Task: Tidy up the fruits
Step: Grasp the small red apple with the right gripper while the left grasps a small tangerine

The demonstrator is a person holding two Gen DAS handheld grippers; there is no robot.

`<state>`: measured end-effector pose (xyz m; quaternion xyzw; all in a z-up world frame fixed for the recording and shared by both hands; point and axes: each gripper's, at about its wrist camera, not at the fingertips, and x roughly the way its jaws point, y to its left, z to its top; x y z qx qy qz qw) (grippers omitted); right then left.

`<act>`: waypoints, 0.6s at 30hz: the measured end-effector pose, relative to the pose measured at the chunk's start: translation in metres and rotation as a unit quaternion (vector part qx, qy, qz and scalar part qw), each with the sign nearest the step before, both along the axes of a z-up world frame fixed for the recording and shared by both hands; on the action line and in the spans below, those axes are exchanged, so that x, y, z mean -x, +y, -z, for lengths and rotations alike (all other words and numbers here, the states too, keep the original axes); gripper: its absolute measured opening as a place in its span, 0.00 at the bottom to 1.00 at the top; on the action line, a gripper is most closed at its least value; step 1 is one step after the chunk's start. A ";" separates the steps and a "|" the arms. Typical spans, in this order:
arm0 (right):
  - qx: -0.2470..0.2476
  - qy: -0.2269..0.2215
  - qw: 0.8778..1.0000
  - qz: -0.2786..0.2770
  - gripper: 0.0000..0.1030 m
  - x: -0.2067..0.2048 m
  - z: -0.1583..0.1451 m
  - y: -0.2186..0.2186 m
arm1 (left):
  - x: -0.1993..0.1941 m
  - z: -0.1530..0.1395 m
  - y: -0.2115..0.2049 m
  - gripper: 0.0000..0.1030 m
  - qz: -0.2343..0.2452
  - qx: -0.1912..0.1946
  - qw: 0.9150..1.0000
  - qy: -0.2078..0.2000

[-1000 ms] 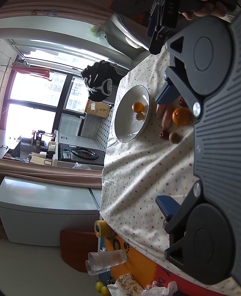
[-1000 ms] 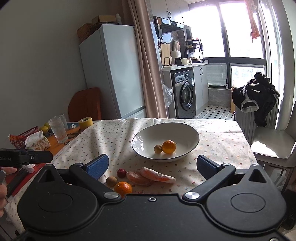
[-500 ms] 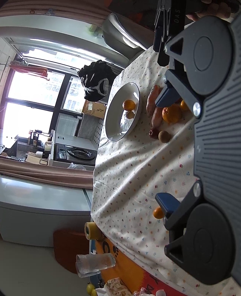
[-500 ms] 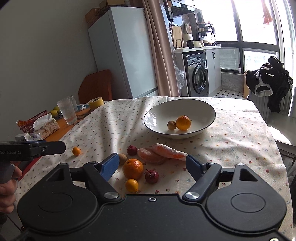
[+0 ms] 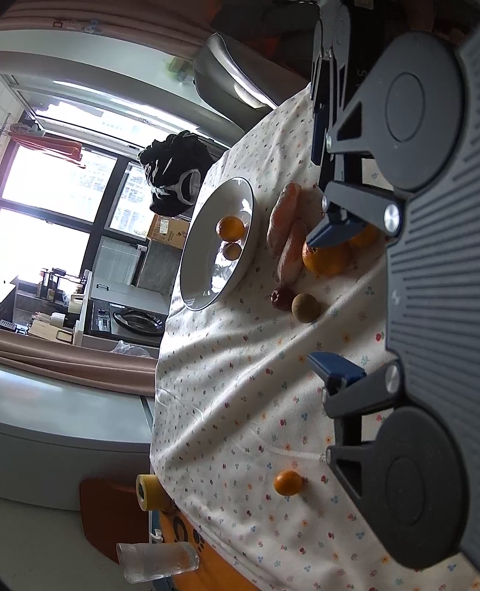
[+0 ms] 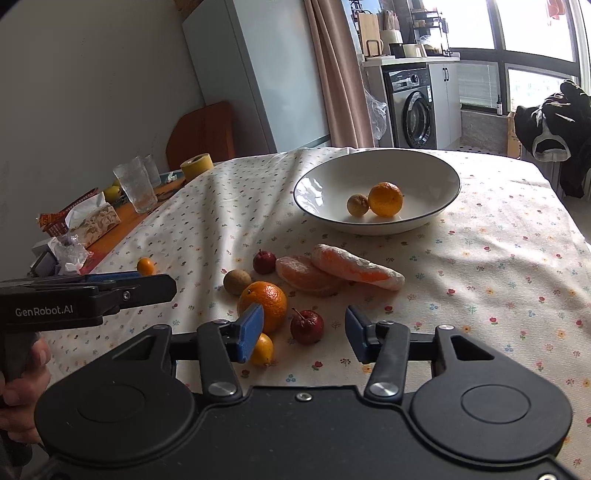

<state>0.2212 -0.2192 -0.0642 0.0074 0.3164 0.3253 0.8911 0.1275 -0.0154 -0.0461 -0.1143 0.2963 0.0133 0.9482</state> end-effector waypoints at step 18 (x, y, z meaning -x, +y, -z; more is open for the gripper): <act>0.011 0.030 0.999 -0.030 0.21 -0.021 0.026 0.011 | -0.019 0.019 -0.019 0.29 0.025 0.013 0.999 0.025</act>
